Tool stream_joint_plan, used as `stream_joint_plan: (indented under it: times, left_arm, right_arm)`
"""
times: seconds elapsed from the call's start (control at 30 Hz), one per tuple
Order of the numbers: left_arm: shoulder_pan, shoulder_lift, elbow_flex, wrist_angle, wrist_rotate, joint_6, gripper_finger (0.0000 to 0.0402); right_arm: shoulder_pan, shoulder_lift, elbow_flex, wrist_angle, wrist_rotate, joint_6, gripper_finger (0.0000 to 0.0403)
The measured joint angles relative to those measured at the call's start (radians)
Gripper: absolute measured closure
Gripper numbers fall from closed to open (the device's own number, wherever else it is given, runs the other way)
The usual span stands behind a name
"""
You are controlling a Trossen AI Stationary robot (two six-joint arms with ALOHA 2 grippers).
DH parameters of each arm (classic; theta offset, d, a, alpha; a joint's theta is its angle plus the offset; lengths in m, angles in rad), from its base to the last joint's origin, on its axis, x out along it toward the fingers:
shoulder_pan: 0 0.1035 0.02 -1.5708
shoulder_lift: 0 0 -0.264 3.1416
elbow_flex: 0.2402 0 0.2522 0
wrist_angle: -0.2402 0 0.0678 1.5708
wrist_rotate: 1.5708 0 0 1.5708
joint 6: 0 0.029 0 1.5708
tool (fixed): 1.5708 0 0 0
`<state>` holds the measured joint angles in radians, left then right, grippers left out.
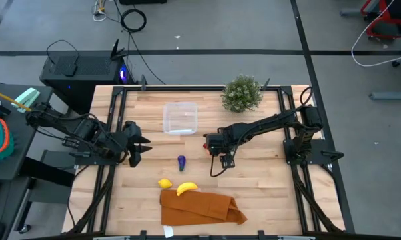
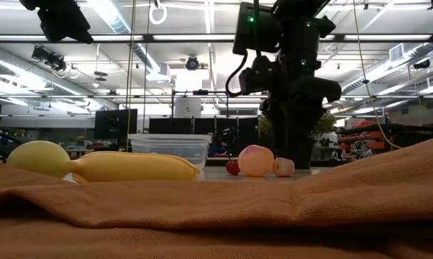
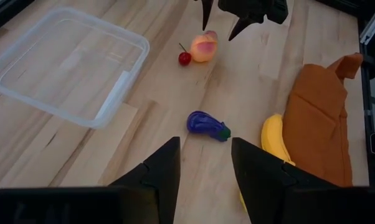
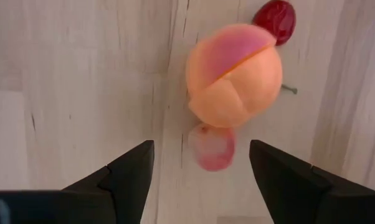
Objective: Pick and placing Produce into tupperware
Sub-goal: Put the peach into the container
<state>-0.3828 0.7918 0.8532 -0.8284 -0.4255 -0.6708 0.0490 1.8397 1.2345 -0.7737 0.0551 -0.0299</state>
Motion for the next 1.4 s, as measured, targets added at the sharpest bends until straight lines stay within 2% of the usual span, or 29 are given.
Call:
stream_joint_plan:
  times: [0.27, 0.73, 1.4]
  left_arm:
    - [0.0, 0.0, 0.0, 0.0, 0.0, 0.0, 0.0256]
    - [0.0, 0.0, 0.0, 0.001, 0.0, -0.005, 0.0252]
    - [0.0, 0.0, 0.0, 0.001, 0.0, -0.007, 0.0258]
  right_arm:
    - [-0.001, 0.0, 0.0, 0.0, 0.018, 0.0, 0.0114]
    - [-0.001, 0.06, -0.006, 0.014, 0.019, 0.045, 0.0117]
    - [-0.001, 0.063, -0.015, 0.031, 0.019, 0.046, 0.0174]
